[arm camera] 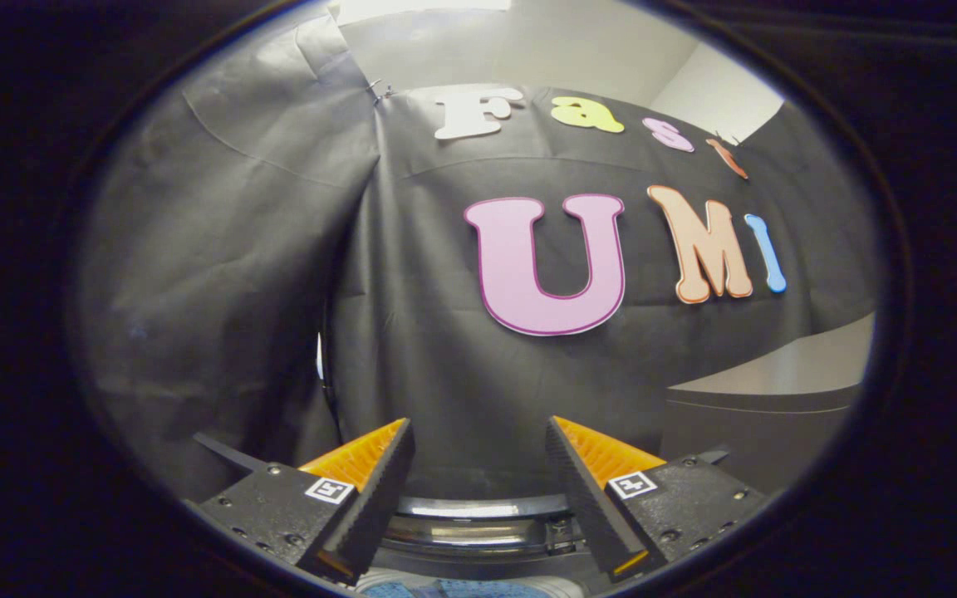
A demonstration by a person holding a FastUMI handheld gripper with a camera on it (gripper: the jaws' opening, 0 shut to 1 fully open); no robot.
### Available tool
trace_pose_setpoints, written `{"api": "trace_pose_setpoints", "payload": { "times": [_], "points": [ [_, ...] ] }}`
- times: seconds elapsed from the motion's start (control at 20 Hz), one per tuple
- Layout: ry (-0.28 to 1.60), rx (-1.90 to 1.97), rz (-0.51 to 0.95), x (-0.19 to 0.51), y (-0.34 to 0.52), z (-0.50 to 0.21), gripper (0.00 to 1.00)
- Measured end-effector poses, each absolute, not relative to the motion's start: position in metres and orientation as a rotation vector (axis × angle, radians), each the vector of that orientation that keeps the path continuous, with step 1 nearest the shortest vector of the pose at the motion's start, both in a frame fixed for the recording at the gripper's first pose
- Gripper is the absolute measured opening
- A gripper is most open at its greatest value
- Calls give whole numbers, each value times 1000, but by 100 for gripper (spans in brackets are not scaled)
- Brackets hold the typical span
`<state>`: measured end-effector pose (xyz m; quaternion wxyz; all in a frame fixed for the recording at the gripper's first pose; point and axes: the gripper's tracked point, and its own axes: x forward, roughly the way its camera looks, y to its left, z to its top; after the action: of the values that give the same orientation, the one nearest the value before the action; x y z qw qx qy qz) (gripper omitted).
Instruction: Put the clothes into the washing machine and then close the washing machine lid.
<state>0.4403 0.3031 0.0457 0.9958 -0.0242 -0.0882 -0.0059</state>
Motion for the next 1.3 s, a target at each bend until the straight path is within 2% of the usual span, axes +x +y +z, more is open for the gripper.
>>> {"api": "trace_pose_setpoints", "payload": {
  "times": [0.7,0.85,1.0,1.3],
  "points": [
    [-160,-51,11,422,304,34,97],
    [-99,-60,-11,415,301,18,97],
    [76,-18,-13,405,304,-23,97],
    [120,-57,17,367,310,-21,97]
  ]
}}
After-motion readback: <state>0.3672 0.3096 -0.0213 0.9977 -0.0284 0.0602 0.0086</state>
